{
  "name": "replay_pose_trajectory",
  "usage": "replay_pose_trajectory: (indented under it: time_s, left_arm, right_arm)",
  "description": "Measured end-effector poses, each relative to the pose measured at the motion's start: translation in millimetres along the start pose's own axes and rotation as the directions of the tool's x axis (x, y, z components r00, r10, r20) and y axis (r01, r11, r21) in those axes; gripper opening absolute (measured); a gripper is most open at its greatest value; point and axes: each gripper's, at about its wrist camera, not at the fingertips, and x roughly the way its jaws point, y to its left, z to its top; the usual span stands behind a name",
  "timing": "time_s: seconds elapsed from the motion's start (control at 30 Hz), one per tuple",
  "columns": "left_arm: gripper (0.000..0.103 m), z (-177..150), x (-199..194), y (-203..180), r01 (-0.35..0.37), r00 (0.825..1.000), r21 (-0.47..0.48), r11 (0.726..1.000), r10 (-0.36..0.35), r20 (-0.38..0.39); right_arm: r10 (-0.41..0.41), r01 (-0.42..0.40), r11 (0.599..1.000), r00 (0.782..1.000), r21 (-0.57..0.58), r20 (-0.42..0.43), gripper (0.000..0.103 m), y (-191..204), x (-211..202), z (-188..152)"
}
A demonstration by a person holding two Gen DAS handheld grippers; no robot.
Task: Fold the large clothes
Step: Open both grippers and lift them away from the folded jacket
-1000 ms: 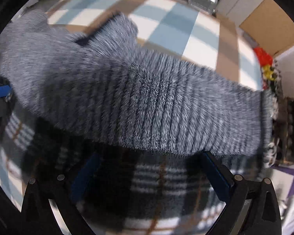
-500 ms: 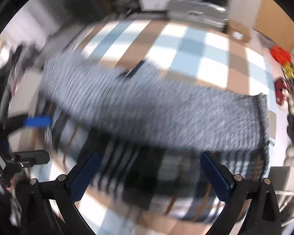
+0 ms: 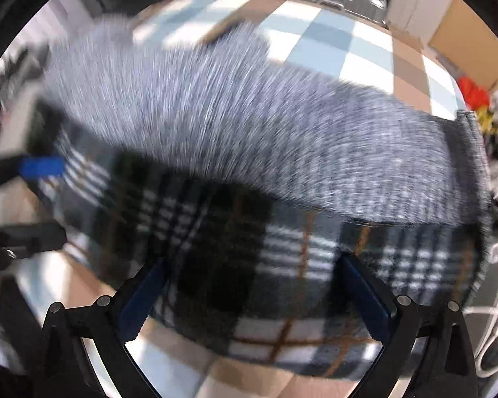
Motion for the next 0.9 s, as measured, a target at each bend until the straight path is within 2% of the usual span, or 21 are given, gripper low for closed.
replay_pose_trajectory:
  time_s: [0.07, 0.13, 0.17, 0.23, 0.3, 0.33, 0.37, 0.43, 0.53, 0.57, 0.6, 0.67, 0.73, 0.8, 0.83, 0.87, 0.9]
  left_arm:
    - [0.093, 10, -11, 10, -0.061, 0.997, 0.015, 0.998, 0.06, 0.045]
    - [0.093, 28, -13, 38, -0.11, 0.991, -0.022, 0.994, 0.112, 0.073]
    - [0.093, 31, -7, 43, -0.12, 0.99, -0.043, 0.992, 0.123, 0.071]
    - [0.093, 35, 2, 81, -0.121, 0.991, -0.108, 0.987, 0.126, 0.043]
    - [0.093, 39, 18, 80, -0.068, 0.996, -0.159, 0.985, 0.077, 0.05]
    - [0.093, 37, 22, 88, -0.039, 0.997, -0.166, 0.985, 0.049, 0.061]
    - [0.093, 42, 27, 79, -0.032, 0.997, -0.154, 0.988, 0.043, 0.068]
    - [0.093, 37, 34, 77, -0.05, 0.996, -0.093, 0.994, 0.057, 0.072]
    - [0.093, 32, 19, 63, -0.073, 0.994, -0.066, 0.995, 0.078, 0.082]
    - [0.093, 29, 10, 60, -0.08, 0.992, -0.073, 0.994, 0.086, 0.091]
    - [0.093, 19, -2, 57, -0.075, 0.989, -0.086, 0.993, 0.085, 0.118]
    - [0.093, 3, -21, 61, -0.032, 0.983, -0.108, 0.994, 0.05, 0.176]
    - [0.093, -28, -37, 65, 0.039, 0.978, -0.14, 0.989, -0.009, 0.207]
    - [0.094, -54, -41, 72, 0.11, 0.97, -0.178, 0.978, -0.067, 0.232]
    - [0.094, -67, -37, 75, 0.136, 0.969, -0.209, 0.968, -0.085, 0.233]
    - [0.093, -66, -30, 77, 0.152, 0.968, -0.232, 0.961, -0.098, 0.23]
    - [0.093, -74, -21, 81, 0.17, 0.969, -0.271, 0.947, -0.11, 0.223]
  right_arm:
    - [-0.018, 0.013, 0.998, 0.997, 0.065, 0.075, 0.103, -23, -22, 12]
    - [-0.075, 0.065, 0.992, 0.993, 0.112, 0.088, 0.103, -43, -29, 24]
    - [-0.104, 0.093, 0.986, 0.992, 0.136, 0.077, 0.103, -51, -26, 27]
    - [-0.137, 0.133, 0.977, 0.991, 0.166, 0.009, 0.103, -70, -9, 35]
    - [-0.171, 0.177, 0.967, 0.984, 0.181, -0.05, 0.103, -81, 12, 33]
    - [-0.172, 0.182, 0.965, 0.983, 0.186, -0.071, 0.103, -84, 24, 34]
    - [-0.17, 0.18, 0.965, 0.983, 0.19, -0.069, 0.103, -87, 35, 35]
    - [-0.185, 0.187, 0.963, 0.982, 0.192, -0.03, 0.103, -87, 36, 30]
    - [-0.172, 0.173, 0.966, 0.985, 0.195, -0.023, 0.103, -81, 24, 28]
    - [-0.157, 0.153, 0.967, 0.988, 0.205, 0.002, 0.103, -79, 14, 25]
    - [-0.118, 0.098, 0.965, 0.991, 0.245, 0.067, 0.103, -79, -5, 18]
    - [0.006, -0.061, 0.949, 0.984, 0.308, 0.177, 0.103, -75, -28, 0]
    - [0.156, -0.262, 0.909, 0.935, 0.324, 0.318, 0.103, -64, -58, -39]
    - [0.237, -0.365, 0.877, 0.895, 0.313, 0.379, 0.103, -49, -67, -76]
    - [0.265, -0.396, 0.863, 0.883, 0.313, 0.388, 0.103, -42, -65, -93]
    - [0.285, -0.424, 0.843, 0.873, 0.33, 0.395, 0.103, -38, -60, -113]
    - [0.3, -0.443, 0.825, 0.87, 0.352, 0.392, 0.103, -34, -53, -124]
